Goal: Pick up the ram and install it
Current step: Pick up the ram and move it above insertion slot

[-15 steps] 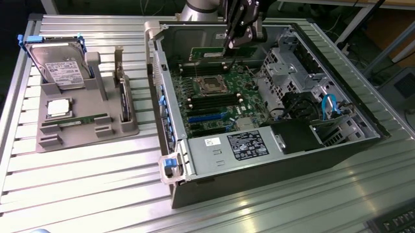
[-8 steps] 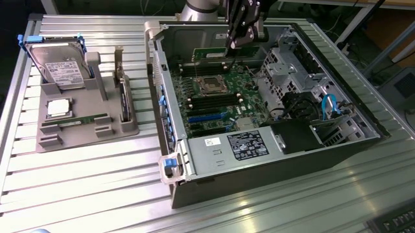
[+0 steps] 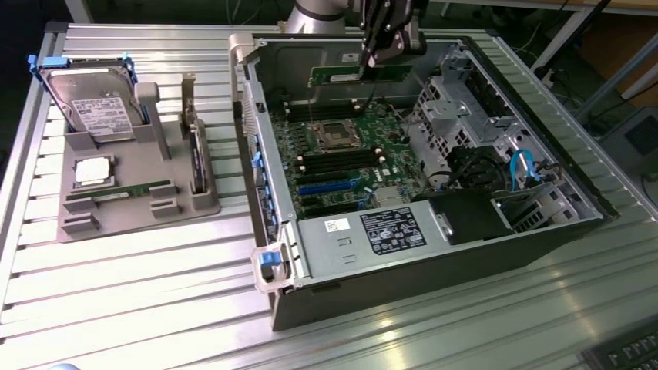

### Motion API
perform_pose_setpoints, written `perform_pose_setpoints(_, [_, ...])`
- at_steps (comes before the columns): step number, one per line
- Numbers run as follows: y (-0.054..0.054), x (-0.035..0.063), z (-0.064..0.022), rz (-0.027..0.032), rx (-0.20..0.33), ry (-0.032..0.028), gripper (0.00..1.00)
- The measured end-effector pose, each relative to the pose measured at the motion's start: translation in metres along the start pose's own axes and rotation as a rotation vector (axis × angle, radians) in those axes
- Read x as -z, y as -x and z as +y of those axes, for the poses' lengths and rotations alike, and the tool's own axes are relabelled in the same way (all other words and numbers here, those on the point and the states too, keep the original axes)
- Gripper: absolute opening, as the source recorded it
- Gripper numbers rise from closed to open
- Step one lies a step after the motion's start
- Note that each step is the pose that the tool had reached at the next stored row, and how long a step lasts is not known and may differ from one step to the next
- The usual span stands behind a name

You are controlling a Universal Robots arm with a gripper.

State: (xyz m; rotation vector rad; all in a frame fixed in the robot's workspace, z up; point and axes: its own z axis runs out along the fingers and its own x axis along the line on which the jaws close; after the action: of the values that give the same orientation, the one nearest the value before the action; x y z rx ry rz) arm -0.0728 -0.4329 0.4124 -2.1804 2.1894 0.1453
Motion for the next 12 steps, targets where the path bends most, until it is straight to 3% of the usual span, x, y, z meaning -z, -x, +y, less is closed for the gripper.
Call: perform_pose_setpoints(12, [0.029, -0.0052, -0.0104, 0.0058, 0.0, 0.0, 0.14])
